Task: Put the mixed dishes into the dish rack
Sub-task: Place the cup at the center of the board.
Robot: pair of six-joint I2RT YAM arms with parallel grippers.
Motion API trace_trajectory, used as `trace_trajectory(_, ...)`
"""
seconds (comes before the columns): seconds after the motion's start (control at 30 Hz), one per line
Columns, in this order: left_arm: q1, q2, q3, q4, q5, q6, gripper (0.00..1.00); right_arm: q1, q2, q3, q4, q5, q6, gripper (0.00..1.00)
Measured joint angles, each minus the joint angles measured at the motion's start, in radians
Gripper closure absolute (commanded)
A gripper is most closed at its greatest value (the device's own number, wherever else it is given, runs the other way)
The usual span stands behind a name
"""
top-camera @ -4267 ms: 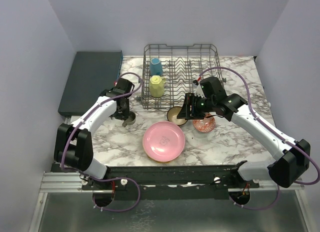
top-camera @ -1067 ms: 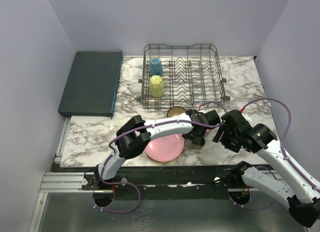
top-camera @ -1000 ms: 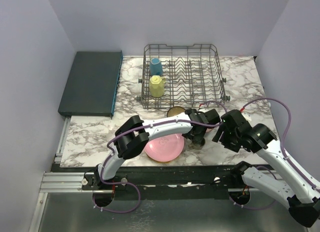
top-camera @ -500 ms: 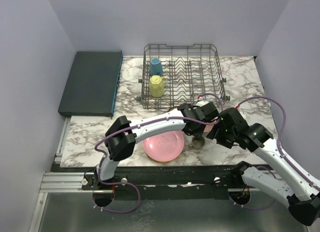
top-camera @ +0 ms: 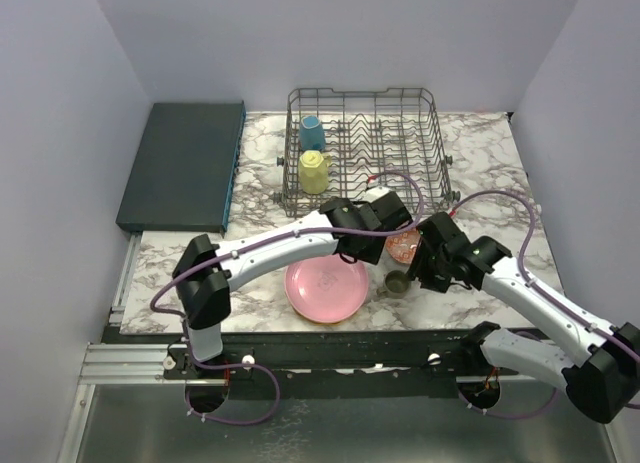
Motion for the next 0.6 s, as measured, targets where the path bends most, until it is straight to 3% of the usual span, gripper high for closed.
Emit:
trace_trajectory(0.27,0.068,-0.155,-0.107,0.055,0.002,-0.001,0.47,0.000,0.060,-0.047,0.026,-0.010,-0.007,0.51)
trace_trajectory(0.6,0.114,-0.182,-0.201,0.100,0.043,0.000,0.47,0.000,0.134,-0.048,0.084,-0.024,-0.017,0.57)
